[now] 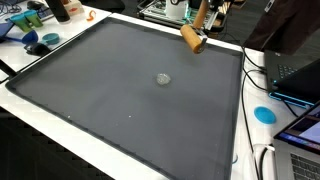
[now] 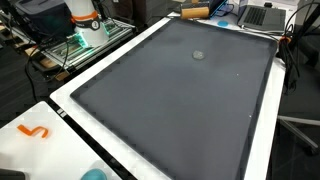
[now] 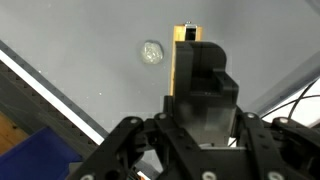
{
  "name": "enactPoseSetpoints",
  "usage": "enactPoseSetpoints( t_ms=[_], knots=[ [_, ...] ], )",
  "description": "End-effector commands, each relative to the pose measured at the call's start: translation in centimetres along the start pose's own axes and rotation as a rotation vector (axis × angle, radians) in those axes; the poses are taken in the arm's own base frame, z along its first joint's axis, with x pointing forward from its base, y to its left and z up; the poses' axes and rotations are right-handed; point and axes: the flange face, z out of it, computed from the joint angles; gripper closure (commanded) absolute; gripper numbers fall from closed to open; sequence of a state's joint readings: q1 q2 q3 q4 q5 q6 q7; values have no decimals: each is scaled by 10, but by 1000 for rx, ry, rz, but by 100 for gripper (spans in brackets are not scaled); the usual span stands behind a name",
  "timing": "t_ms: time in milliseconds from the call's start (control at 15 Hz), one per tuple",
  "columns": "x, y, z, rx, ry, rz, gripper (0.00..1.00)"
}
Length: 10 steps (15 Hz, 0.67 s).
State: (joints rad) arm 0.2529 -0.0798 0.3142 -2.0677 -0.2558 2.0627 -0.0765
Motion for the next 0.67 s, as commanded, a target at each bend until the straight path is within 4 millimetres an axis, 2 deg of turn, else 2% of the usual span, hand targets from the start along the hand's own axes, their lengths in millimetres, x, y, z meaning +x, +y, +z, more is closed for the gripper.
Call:
enactPoseSetpoints(
  t_ms=[0,400,533,600],
  knots=[
    [16,-4,-13,-27,-43,12,76],
    [29,-9,-27,-16,-61,16,76],
    [31,-9,-29,-18,-64,12,76],
    [28,-8,-23,8,-48,5,76]
  ],
)
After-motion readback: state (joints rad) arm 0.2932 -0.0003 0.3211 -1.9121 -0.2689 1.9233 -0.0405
